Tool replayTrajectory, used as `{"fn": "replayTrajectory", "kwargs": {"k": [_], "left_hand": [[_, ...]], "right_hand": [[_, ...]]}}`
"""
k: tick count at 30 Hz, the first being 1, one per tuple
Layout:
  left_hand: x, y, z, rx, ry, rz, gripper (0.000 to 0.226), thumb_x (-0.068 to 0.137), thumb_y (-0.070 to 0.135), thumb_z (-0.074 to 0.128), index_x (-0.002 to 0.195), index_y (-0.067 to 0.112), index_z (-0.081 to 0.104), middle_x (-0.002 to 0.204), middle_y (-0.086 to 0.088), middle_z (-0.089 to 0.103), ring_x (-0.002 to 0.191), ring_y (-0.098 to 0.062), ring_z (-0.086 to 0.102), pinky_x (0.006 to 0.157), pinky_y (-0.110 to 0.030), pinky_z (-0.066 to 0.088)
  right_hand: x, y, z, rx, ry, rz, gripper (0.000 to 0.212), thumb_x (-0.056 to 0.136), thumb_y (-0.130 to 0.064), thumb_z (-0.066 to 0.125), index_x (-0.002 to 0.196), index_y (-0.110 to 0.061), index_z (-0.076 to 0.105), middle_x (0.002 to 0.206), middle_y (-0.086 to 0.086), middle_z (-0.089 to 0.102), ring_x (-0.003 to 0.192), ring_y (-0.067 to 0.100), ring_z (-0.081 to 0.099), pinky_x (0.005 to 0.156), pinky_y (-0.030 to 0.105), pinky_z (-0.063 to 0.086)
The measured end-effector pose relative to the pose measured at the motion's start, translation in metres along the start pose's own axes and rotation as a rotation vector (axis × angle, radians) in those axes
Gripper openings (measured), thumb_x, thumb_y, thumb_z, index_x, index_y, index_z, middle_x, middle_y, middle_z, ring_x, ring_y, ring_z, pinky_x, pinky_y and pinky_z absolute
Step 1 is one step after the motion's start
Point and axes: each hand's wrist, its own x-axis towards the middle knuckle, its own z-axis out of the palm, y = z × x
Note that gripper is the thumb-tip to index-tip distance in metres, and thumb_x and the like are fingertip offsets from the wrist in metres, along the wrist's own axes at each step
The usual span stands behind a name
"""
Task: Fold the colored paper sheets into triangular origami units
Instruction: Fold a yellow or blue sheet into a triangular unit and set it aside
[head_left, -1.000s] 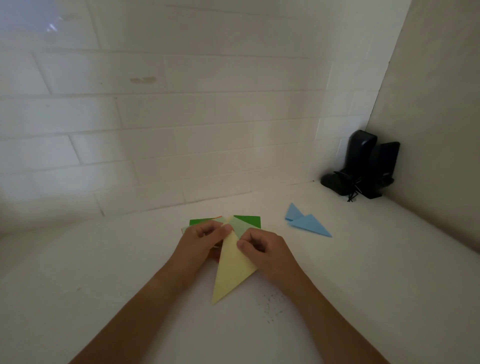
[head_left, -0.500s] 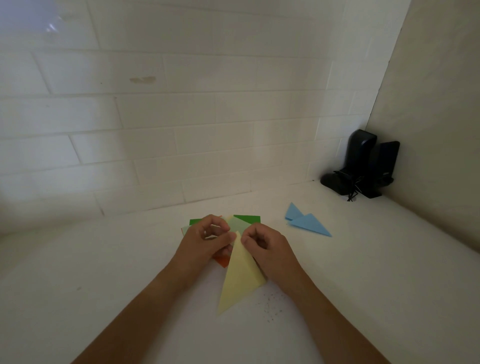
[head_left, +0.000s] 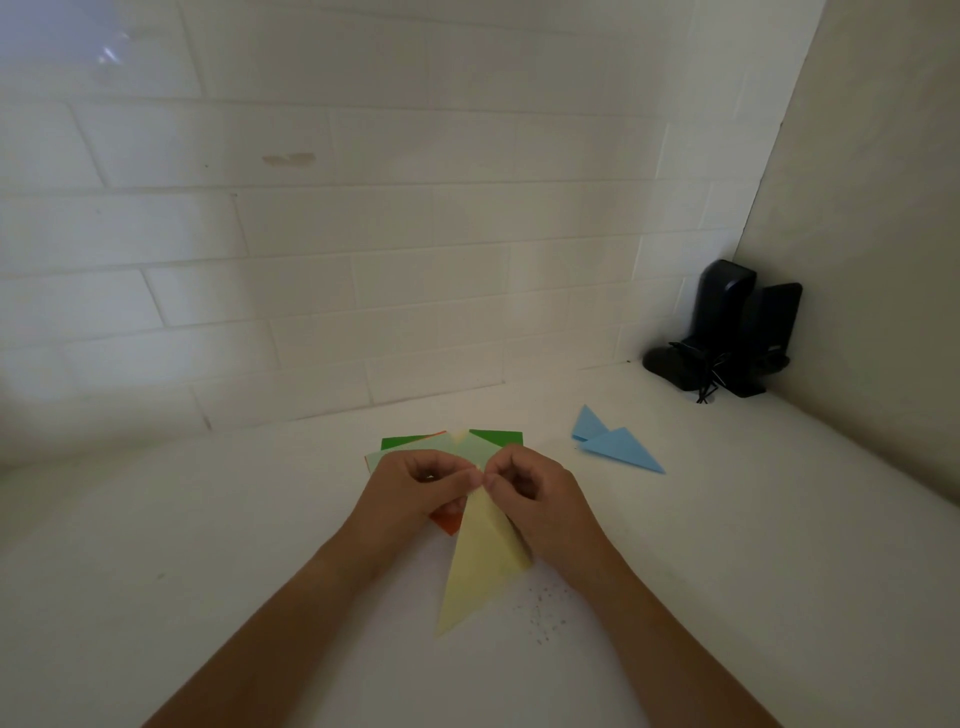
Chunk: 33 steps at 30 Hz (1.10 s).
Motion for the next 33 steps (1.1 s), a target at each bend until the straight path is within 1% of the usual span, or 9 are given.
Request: {"fn": "replayTrajectory", "kwargs": {"k": [4,7,12,17,22,24,26,29,33], "left_hand": [[0.0009,-0.0020,-0.0015,-0.010,-0.022,-0.016,0.009,0.090,0.013,0.077,0.087,0.005,0.081,0.070,-0.014,0.068,0.061,-0.018,0.063,0.063,-0.028,0.059],[0.0022,-0.0032,-0.0025,-0.015,-0.025,-0.022,0.010,0.090,0.012,0.077,0.087,0.004,0.081,0.069,-0.015,0.068,0.061,-0.021,0.063,0.065,-0.034,0.061],[0.0034,-0.0032,-0.0036,-0.035,-0.005,-0.026,0.010,0.091,0.004,0.072,0.082,0.001,0.076,0.068,-0.015,0.062,0.060,-0.020,0.060,0.060,-0.029,0.055],[0.0058,-0.0067,-0.0047,-0.015,0.007,-0.005,0.018,0.096,0.008,0.068,0.081,0.002,0.075,0.068,-0.010,0.065,0.063,-0.018,0.059,0.066,-0.033,0.053],[0.0026,-0.0072,-0.0005,0.194,-0.017,0.083,0.029,0.103,0.014,0.060,0.077,0.008,0.070,0.065,-0.003,0.067,0.061,-0.015,0.065,0.064,-0.028,0.054],[0.0032,-0.0082,-0.0001,0.238,-0.011,0.101,0.030,0.103,0.016,0.060,0.075,0.012,0.069,0.064,0.000,0.066,0.062,-0.015,0.064,0.065,-0.033,0.055],[0.0048,-0.0086,-0.0025,0.250,0.012,0.113,0.028,0.102,0.017,0.061,0.076,0.015,0.069,0.067,0.000,0.068,0.065,-0.018,0.066,0.071,-0.043,0.057],[0.0066,-0.0084,-0.0044,0.280,0.079,0.112,0.028,0.102,0.021,0.061,0.077,0.012,0.068,0.070,-0.006,0.070,0.069,-0.028,0.069,0.075,-0.046,0.059],[0.0076,-0.0098,-0.0039,0.301,0.146,0.078,0.035,0.102,0.028,0.063,0.078,0.003,0.067,0.070,-0.013,0.070,0.064,-0.027,0.069,0.071,-0.042,0.056]], "right_hand": [[0.0000,0.0010,-0.0002,-0.011,-0.007,-0.002,0.014,0.096,-0.013,0.065,0.084,-0.020,0.066,0.076,0.000,0.064,0.068,0.005,0.053,0.063,0.017,0.041],[0.0007,0.0024,0.0003,-0.026,-0.009,-0.009,0.014,0.096,-0.014,0.066,0.084,-0.020,0.066,0.076,-0.001,0.065,0.069,0.006,0.054,0.063,0.019,0.043],[-0.0003,0.0023,0.0020,-0.026,-0.034,0.007,0.013,0.096,-0.016,0.067,0.084,-0.019,0.067,0.077,0.001,0.066,0.068,0.007,0.055,0.063,0.020,0.044],[-0.0007,0.0015,0.0021,-0.045,-0.051,0.019,0.011,0.096,-0.018,0.068,0.084,-0.017,0.068,0.074,0.000,0.065,0.065,0.005,0.052,0.062,0.018,0.041],[-0.0017,0.0010,0.0028,-0.079,-0.033,-0.002,0.012,0.094,-0.014,0.068,0.083,-0.014,0.067,0.069,-0.009,0.061,0.061,0.001,0.049,0.060,0.013,0.039],[-0.0010,0.0009,0.0028,-0.083,-0.029,-0.003,0.011,0.094,-0.014,0.068,0.083,-0.014,0.068,0.069,-0.010,0.061,0.061,0.001,0.050,0.060,0.013,0.040],[-0.0007,0.0008,0.0029,-0.067,-0.031,0.005,0.011,0.095,-0.017,0.069,0.084,-0.017,0.068,0.074,-0.004,0.065,0.064,0.003,0.053,0.062,0.015,0.041],[-0.0011,-0.0008,0.0032,-0.017,-0.033,0.027,0.006,0.093,-0.023,0.073,0.090,-0.024,0.068,0.082,-0.001,0.068,0.069,0.011,0.058,0.064,0.018,0.045],[-0.0024,-0.0030,0.0020,0.055,-0.073,0.039,0.026,0.086,-0.024,0.081,0.104,-0.026,0.062,0.089,-0.002,0.065,0.067,0.008,0.055,0.065,0.018,0.047]]}}
